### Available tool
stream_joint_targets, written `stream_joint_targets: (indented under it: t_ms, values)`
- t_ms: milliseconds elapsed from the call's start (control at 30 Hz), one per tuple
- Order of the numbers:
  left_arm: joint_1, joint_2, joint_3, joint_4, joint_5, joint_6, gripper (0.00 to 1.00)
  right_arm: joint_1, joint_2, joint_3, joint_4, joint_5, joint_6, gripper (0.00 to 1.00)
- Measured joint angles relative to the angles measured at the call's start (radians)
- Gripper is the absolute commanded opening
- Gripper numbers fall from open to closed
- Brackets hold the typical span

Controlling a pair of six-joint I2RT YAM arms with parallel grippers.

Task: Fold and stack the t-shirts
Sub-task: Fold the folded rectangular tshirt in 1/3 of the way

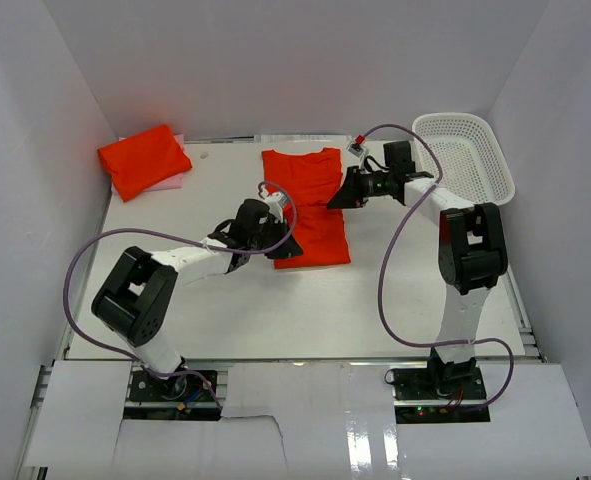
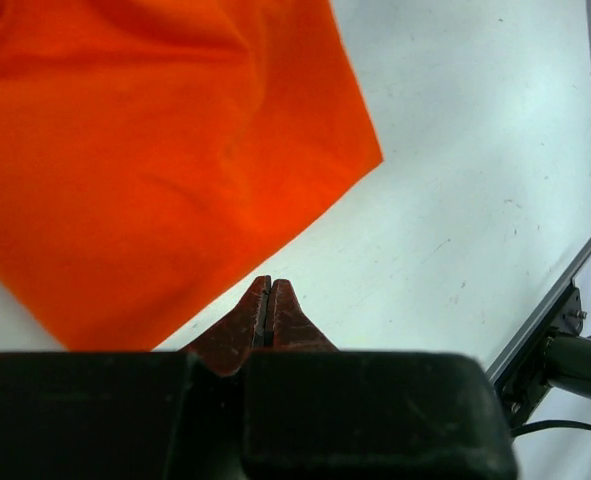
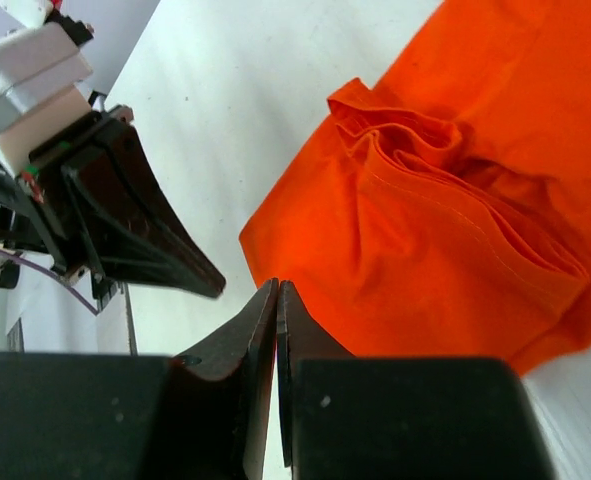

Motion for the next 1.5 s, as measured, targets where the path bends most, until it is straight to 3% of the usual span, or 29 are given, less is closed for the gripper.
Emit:
stream_joint_targets:
  t_ms: [367,867,1500]
  values:
    - [-0.048,0.073,0.004,0.13,0.014,-0.009,0.0,0.089,0.188,0.142,-0.093,-0.082,-0.072,0.08]
    - [-0.013,0.242,-0.062,0.354,0.055,-0.054,0.0,0.13,0.249,0.166,-0.143,-0.148,-0.138,0.08]
    - [-0.012,0.231,-0.173,0.521,0.06,-0.085,0.0,0.196,0.448,0.342,-0.173,-0.16,-0.15,0.08]
